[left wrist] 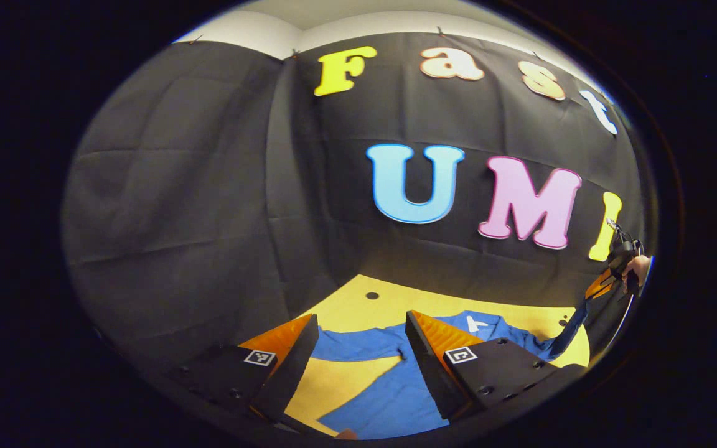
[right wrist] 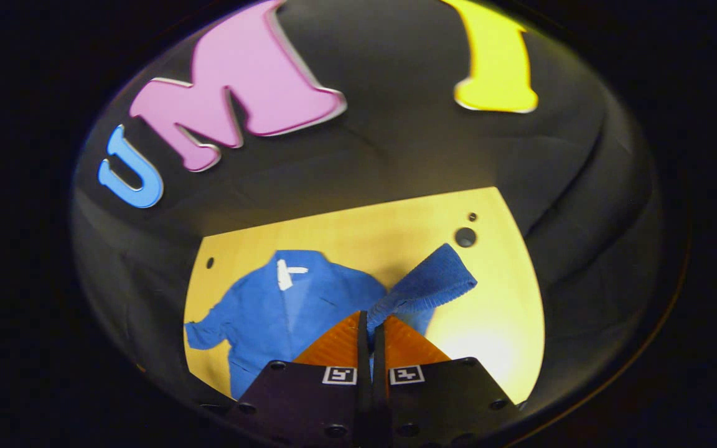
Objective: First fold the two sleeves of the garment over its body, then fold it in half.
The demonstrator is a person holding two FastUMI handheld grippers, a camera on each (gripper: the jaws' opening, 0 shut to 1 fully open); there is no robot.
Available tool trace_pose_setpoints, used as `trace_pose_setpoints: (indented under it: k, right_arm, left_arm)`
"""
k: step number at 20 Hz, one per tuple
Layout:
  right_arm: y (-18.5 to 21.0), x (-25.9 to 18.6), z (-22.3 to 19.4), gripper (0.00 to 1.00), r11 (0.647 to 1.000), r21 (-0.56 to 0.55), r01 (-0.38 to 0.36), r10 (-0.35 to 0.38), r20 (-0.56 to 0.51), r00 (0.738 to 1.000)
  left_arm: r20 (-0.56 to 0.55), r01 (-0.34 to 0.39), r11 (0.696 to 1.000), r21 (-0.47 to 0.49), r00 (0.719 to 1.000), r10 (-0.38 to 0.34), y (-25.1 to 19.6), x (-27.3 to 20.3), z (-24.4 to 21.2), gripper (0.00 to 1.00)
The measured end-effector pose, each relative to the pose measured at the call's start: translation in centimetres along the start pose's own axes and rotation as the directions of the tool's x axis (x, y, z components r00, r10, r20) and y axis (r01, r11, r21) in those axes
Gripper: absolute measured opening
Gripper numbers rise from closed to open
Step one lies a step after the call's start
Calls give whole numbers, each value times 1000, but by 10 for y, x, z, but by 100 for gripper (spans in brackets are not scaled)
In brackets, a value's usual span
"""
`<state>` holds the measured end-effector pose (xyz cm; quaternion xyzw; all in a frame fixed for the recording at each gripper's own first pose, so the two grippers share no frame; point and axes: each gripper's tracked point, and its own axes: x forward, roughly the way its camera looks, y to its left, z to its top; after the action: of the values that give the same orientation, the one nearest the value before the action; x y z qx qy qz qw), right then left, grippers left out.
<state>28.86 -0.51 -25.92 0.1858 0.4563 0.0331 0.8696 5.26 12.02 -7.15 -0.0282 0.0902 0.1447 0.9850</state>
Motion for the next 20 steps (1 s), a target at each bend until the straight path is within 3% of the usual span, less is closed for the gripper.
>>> trace_pose_setpoints:
  k: [5,8,15,18,20]
  right_arm:
    - [159,53,-35,4,987,-31,-160,158,-57,986]
    - [220,103,-75,4,979,-49,-199,191,-127,973]
    - [293,206,-153,4,982,-29,-186,172,-270,947]
    - [297,236,-173,5,988,-18,-155,143,-297,944]
    - [306,246,-186,6,986,17,-165,161,-326,932]
  left_arm:
    - [-28,-111,994,-7,993,111,76,-12,-24,81]
    - [-62,-180,984,-15,982,179,115,-24,-42,82]
    - [-138,-345,938,-18,930,339,184,-60,-68,81]
    - [-161,-392,920,-18,909,384,199,-72,-77,81]
    - [-169,-409,912,-18,900,401,201,-74,-81,81]
